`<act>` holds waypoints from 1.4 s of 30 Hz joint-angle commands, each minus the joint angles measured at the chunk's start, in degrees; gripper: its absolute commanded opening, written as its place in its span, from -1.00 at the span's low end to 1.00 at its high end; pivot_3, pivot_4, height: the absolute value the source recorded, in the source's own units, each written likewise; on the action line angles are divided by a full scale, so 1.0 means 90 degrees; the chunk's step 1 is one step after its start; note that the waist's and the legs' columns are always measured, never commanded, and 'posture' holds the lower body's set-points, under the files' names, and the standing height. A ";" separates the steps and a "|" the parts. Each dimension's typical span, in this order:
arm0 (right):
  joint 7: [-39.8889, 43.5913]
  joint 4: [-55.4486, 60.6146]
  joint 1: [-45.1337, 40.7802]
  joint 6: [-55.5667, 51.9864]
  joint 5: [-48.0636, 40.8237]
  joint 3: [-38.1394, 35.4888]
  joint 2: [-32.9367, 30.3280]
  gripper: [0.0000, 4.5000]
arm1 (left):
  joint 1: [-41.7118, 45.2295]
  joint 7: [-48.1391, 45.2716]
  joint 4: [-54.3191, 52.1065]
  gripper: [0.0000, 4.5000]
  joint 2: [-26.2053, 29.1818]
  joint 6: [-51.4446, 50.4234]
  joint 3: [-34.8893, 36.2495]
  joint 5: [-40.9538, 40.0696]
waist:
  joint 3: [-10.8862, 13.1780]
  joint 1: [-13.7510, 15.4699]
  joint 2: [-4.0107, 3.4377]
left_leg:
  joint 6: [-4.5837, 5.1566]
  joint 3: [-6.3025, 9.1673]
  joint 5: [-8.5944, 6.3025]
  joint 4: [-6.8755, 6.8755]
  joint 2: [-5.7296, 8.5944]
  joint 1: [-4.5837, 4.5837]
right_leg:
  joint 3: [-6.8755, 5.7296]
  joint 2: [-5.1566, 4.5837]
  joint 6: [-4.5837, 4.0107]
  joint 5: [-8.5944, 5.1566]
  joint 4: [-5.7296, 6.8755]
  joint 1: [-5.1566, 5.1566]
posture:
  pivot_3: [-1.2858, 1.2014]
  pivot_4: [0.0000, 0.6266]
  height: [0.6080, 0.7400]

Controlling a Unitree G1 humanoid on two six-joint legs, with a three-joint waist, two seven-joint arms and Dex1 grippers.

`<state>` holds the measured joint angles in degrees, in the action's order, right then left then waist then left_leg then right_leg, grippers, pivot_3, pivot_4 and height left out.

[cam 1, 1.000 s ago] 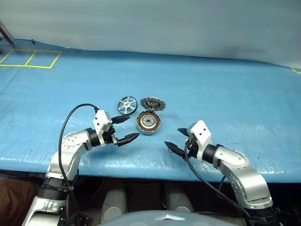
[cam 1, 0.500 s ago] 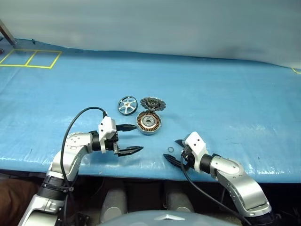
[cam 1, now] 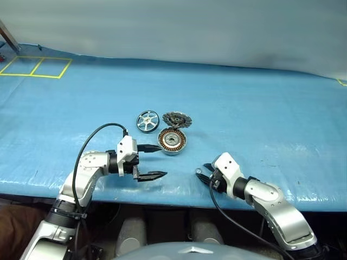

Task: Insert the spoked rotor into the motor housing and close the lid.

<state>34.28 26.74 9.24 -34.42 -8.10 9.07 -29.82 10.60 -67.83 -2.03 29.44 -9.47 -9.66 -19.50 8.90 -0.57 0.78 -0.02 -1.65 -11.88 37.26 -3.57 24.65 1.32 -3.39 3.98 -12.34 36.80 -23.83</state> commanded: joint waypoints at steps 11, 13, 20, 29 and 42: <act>-0.0018 -0.0066 -0.0269 -0.0168 -0.0112 0.0025 0.0019 -0.66 | -0.0102 0.0168 0.0023 1.00 0.0036 0.0198 0.0211 0.0000 | -0.0008 -0.0014 0.0014 | 0.0000 -0.0001 0.0000 0.0002 -0.0002 -0.0004 | 0.0000 0.0000 0.0000 0.0000 0.0001 0.0001 | 0.03 -0.52 1.00; -0.0003 0.0043 -0.0458 -0.0237 -0.0283 -0.0096 0.0101 -0.66 | -0.0135 0.0268 0.0031 1.00 0.0039 0.0206 0.0279 -0.0002 | -0.0008 -0.0015 0.0014 | 0.0000 -0.0001 0.0000 0.0003 -0.0003 -0.0004 | 0.0000 0.0000 0.0000 0.0000 0.0002 0.0000 | 0.03 -0.52 1.00; 0.0240 0.0295 -0.1476 -0.0427 -0.0935 -0.0144 0.0357 -0.66 | -0.0230 0.0902 0.0114 1.00 -0.0106 0.0242 0.0604 0.0001 | -0.0007 -0.0008 0.0013 | 0.0000 0.0000 0.0000 0.0000 -0.0002 0.0002 | -0.0001 0.0001 0.0000 0.0001 0.0003 -0.0004 | 0.03 -0.52 1.00; 0.0450 -0.0597 -0.2542 -0.0138 -0.0868 0.0356 0.0548 -0.66 | -0.0135 0.1479 0.0218 1.00 -0.0474 0.0643 0.0792 0.0051 | -0.0007 -0.0006 0.0013 | 0.0002 0.0003 0.0000 -0.0005 0.0002 0.0003 | -0.0004 0.0000 -0.0008 0.0002 0.0001 -0.0001 | 0.03 -0.52 1.00; 0.0574 -0.2639 -0.3559 0.0723 -0.0409 0.0648 0.1120 -0.66 | -0.0112 0.1506 0.0367 1.00 -0.0580 0.0718 0.0767 0.0033 | -0.0007 -0.0012 0.0012 | 0.0002 0.0004 0.0000 -0.0009 0.0002 0.0004 | -0.0004 0.0006 -0.0027 0.0016 0.0003 -0.0002 | 0.03 -0.52 1.00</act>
<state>38.88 3.06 -21.89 -29.68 -12.07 14.90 -20.06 9.55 -53.97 1.93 24.25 -4.13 -3.17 -18.75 8.84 -0.68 0.89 0.00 -1.62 -11.88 37.18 -3.55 24.67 1.28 -3.34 3.73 -12.20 36.83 -23.83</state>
